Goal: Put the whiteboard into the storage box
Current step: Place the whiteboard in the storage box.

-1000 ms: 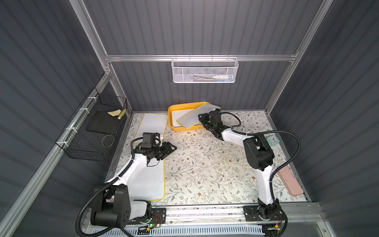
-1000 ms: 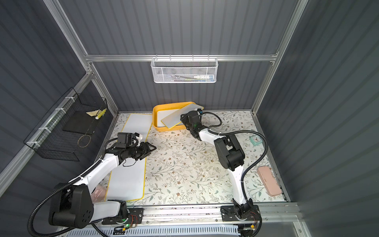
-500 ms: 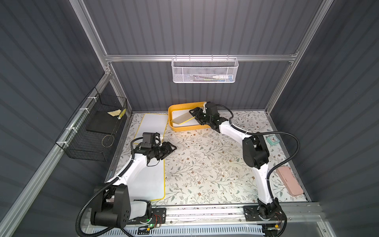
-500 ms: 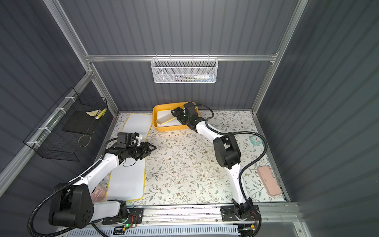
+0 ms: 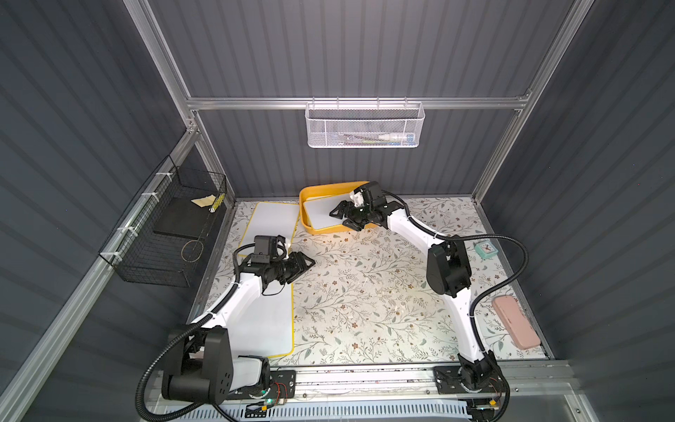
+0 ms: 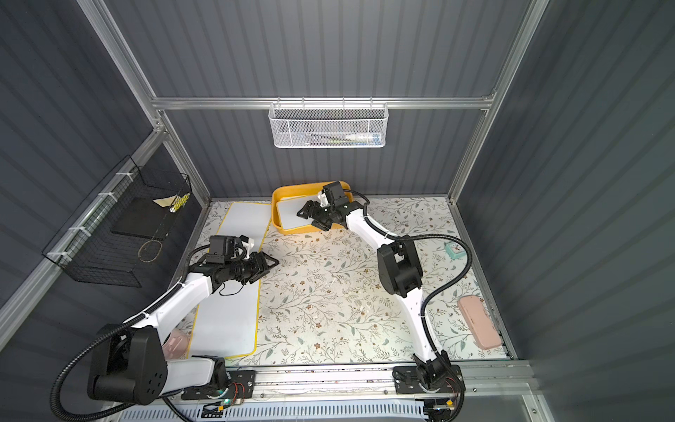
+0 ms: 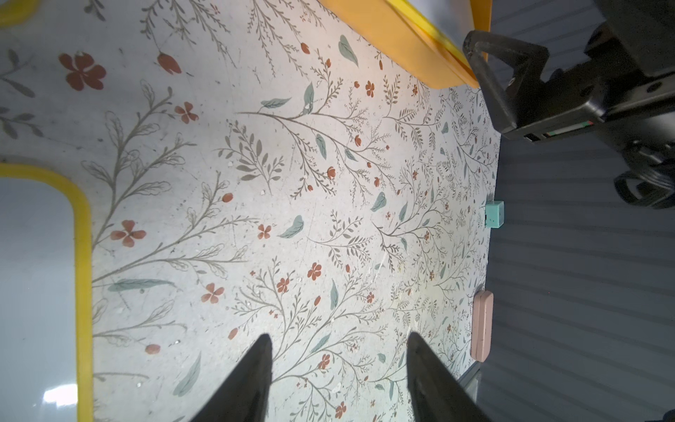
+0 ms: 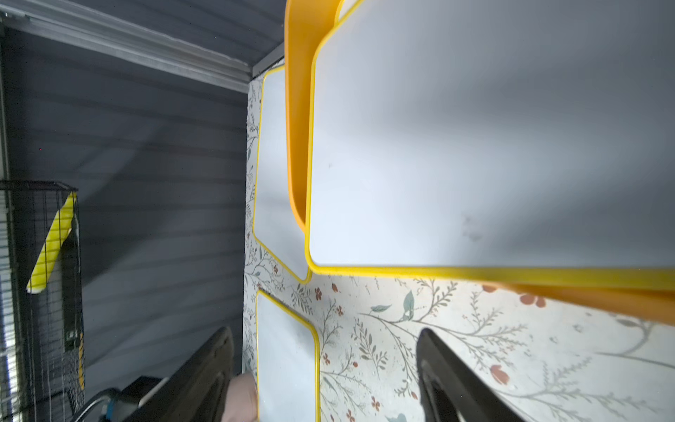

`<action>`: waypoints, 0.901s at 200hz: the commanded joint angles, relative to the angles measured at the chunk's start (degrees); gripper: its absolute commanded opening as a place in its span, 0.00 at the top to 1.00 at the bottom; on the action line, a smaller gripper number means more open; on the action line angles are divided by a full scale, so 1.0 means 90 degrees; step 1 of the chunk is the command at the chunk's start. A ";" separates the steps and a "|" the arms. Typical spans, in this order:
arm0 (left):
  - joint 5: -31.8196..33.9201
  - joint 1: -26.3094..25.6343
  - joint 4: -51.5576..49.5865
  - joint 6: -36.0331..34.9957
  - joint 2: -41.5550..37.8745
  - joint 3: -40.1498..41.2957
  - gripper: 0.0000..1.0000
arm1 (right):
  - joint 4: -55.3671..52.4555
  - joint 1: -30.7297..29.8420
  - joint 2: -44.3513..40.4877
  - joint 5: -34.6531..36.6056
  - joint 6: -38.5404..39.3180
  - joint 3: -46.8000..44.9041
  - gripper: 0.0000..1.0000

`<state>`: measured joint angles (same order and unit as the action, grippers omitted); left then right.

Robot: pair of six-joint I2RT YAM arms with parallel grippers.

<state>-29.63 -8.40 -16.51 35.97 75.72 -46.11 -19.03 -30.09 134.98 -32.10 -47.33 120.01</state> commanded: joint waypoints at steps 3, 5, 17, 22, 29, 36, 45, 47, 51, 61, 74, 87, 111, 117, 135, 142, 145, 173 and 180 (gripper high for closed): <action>-0.0136 0.0045 0.0097 -0.0078 0.0131 0.0048 0.41 | -0.0041 0.0009 0.0023 -0.1028 0.0340 0.0358 0.20; -0.0136 0.0045 0.0097 -0.0072 0.0131 0.0041 0.41 | -0.0056 0.0009 0.0032 -0.1074 0.0350 0.0397 0.20; -0.0090 0.0045 0.0087 -0.0072 0.0141 0.0019 0.41 | -0.0319 0.0023 0.0089 -0.1062 0.0541 0.0617 0.20; -0.0071 0.0045 0.0083 -0.0084 0.0146 0.0009 0.40 | -0.0601 0.0037 0.0075 -0.0944 0.0657 0.0688 0.19; -0.0021 0.0045 0.0077 -0.0099 0.0159 -0.0003 0.41 | -0.0843 0.0082 0.0058 -0.0743 0.0789 0.0739 0.19; 0.0021 0.0054 0.0077 -0.0119 0.0184 -0.0012 0.41 | -0.1016 0.0141 0.0022 -0.0604 0.0851 0.0727 0.19; 0.0084 0.0054 0.0059 -0.0150 0.0249 -0.0038 0.41 | -0.1051 0.0234 -0.0094 -0.0463 0.0874 0.0573 0.19; 0.0100 0.0055 0.0058 -0.0164 0.0273 -0.0042 0.40 | -0.1050 0.0249 -0.0132 -0.0427 0.0879 0.0524 0.19; 0.0122 0.0050 0.0053 -0.0173 0.0320 -0.0061 0.40 | -0.1040 0.0285 -0.0196 -0.0376 0.0889 0.0437 0.19; 0.0166 0.0060 0.0021 -0.0221 0.0461 -0.0148 0.41 | -0.0983 0.0377 -0.0387 -0.0219 0.0926 0.0169 0.19; 0.0243 0.0065 0.0064 -0.0263 0.0663 -0.0263 0.41 | -0.1016 0.0490 -0.0592 -0.0012 0.1063 -0.0047 0.19; 0.0412 0.0095 0.0097 -0.0317 0.0910 -0.0437 0.40 | -0.1295 0.0626 -0.0689 0.0351 0.1272 -0.0068 0.19; 0.0733 0.0203 -0.0034 -0.0519 0.1642 -0.1149 0.41 | -0.1852 0.0916 -0.0836 0.0800 0.1643 -0.0094 0.19; 0.0783 0.0237 -0.0070 -0.0557 0.1867 -0.1362 0.41 | -0.1866 0.0973 -0.0935 0.0841 0.1705 -0.0230 0.19; 0.0887 0.0350 -0.0156 -0.0654 0.2597 -0.2148 0.41 | -0.1713 0.1083 -0.1373 0.0909 0.1831 -0.0849 0.19; 0.0965 0.0399 -0.0178 -0.0656 0.2892 -0.2463 0.41 | -0.1627 0.1112 -0.1543 0.0919 0.1873 -0.1067 0.19; 0.0999 0.0418 -0.0199 -0.0654 0.3004 -0.2598 0.41 | -0.1613 0.1116 -0.1601 0.0917 0.1890 -0.1165 0.19; 0.1153 0.0524 -0.0216 -0.0542 0.4184 -0.4095 0.41 | -0.1564 0.1206 -0.2078 0.0897 0.2105 -0.1791 0.19; 0.1147 0.0523 -0.0304 -0.0553 0.4490 -0.4522 0.41 | -0.1556 0.1231 -0.2139 0.0859 0.2181 -0.1897 0.19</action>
<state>-21.34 -4.23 -17.34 31.88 109.25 -77.34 -32.53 -18.90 118.26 -24.58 -31.22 106.00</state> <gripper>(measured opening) 0.593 0.812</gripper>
